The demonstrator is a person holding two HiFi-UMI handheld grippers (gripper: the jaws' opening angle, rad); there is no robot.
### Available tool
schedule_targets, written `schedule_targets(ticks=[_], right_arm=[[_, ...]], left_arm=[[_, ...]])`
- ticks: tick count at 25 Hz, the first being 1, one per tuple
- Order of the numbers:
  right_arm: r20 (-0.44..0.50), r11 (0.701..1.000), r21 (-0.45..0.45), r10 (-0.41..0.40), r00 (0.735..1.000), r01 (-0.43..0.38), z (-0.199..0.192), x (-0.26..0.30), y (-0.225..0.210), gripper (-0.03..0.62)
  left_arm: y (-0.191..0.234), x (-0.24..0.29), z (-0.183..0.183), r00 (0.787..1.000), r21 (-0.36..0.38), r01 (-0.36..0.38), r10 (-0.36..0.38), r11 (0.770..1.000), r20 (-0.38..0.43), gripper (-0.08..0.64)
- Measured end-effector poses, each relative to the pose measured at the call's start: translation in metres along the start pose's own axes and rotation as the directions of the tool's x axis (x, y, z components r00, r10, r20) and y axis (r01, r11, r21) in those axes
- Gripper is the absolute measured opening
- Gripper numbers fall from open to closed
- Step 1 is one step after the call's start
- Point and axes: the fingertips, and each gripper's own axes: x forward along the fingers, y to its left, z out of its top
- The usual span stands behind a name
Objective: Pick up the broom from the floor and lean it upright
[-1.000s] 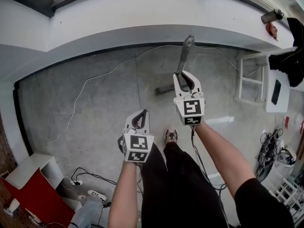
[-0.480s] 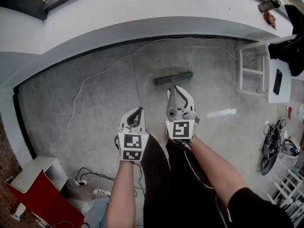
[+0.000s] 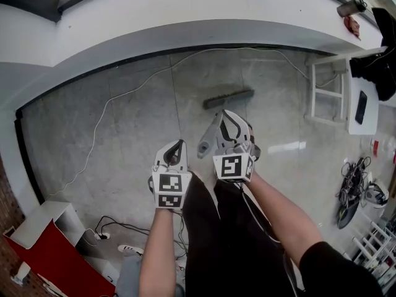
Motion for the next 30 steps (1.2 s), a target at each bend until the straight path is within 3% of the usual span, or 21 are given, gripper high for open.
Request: schedule_targets(ticks=[30], right_arm=[[0.003, 0.997, -0.076, -0.003, 1.000, 0.003, 0.0008, -0.0045, 0.0023, 0.090]], left_arm=[[-0.0088, -0.0032, -0.0040, 1.000, 0.033, 0.011, -0.011, 0.999, -0.003, 0.002]])
